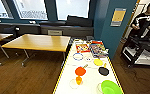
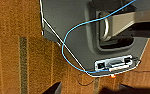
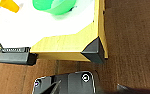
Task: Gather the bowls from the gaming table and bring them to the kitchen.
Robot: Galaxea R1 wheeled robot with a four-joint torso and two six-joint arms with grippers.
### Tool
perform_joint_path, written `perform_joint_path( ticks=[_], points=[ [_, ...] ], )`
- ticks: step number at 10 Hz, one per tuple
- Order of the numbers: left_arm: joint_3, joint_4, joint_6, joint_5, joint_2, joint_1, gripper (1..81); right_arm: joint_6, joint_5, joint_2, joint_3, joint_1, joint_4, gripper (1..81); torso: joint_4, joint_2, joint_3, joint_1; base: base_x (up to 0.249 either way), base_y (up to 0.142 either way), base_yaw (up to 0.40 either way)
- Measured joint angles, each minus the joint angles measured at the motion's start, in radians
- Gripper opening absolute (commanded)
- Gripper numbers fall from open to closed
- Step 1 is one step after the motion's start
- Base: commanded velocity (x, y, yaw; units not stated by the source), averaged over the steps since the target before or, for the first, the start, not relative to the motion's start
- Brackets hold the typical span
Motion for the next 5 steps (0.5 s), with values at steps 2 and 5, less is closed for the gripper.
perform_joint_path(
  ticks=[2, 5],
  points=[
    [0.002, 0.0, 0.0, -0.002, 0.021, 0.0, 81.1, 0.022, -0.038, -0.021, 0.006, 0.077, 0.011, 81.1, 0.0, 0.0, 0.0, 0.0, 0.0, 0.0, 0.0],
    [0.0, 0.0, 0.0, -0.003, 0.023, 0.0, 81.1, 0.053, -0.125, -0.021, 0.004, 0.227, 0.016, 81.1, 0.0, 0.0, 0.0, 0.0, 0.0, 0.0, 0.0]
  ],
)
